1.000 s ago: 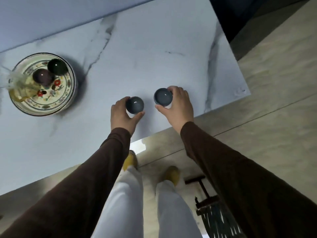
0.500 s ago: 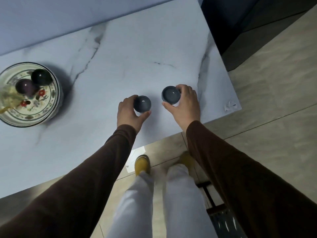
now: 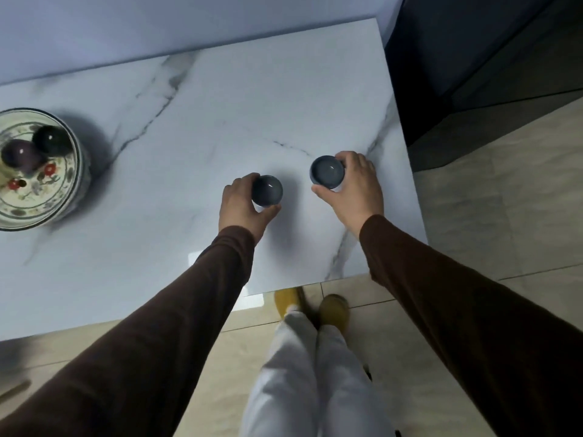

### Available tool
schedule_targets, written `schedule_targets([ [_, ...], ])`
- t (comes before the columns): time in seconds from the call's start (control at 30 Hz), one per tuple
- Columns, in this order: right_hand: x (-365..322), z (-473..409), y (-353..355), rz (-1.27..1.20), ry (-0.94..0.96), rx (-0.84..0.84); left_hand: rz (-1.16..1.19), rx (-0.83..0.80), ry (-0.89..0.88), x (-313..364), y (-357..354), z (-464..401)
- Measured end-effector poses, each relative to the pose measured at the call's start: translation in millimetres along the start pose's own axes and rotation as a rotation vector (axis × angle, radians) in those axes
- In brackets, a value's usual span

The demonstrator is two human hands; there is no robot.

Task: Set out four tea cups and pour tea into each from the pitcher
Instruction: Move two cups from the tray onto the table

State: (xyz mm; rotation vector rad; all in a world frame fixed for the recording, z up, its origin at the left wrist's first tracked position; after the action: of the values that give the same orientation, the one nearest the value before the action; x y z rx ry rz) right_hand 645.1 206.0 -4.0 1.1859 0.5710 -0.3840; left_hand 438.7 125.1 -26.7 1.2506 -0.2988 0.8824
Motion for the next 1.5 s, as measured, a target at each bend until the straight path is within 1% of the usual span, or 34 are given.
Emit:
schedule_targets([
  [0.23, 14.1, -52.6, -10.5, 0.038, 0.021, -0.003, -0.027, -0.031, -0.005, 8.5, -11.9, -55.1],
  [0.4, 28.6, -86.6, -17.8, 0.075, 0.023, -0.034, -0.075, -0.034, 0.012, 13.6, -22.7, -89.0],
  [0.67, 45.1, -121.4, -27.4, 0.094, 0.085, -0.075, -0.138, -0.014, 0.044, 14.2, -37.3, -121.7],
  [1.03, 48.2, -137.9, -34.4, 0.106, 0.094, -0.103, -0.245, -0.071, 0.047, 21.1, -43.6, -128.7],
  [1.27, 41.3, -130.0, -27.7, 0.170, 0.101, -0.141, -0.251, -0.097, 0.085, 28.1, -37.9, -121.5],
  [1.4, 22.6, -110.7, -8.9, 0.230, 0.151, -0.040, -0.266, -0.049, 0.054, 24.6, -16.3, -94.3],
  [1.5, 1.0, -92.4, -0.6, 0.194, 0.211, -0.046, -0.335, -0.032, -0.008, 16.6, 4.8, -68.8],
])
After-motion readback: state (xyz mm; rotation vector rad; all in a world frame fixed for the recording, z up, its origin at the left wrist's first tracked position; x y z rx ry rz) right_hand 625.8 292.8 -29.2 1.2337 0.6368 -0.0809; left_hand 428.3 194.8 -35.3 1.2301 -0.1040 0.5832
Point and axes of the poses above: each hand's wrist, its own z-axis away from the middle knuckle, its own y-axis out of the back of the hand, x = y × z, the point moved 3 cm from there along -z, towards the middle knuckle, and after that the axes turned 7 degrees about -x, right-handed, at the moved point
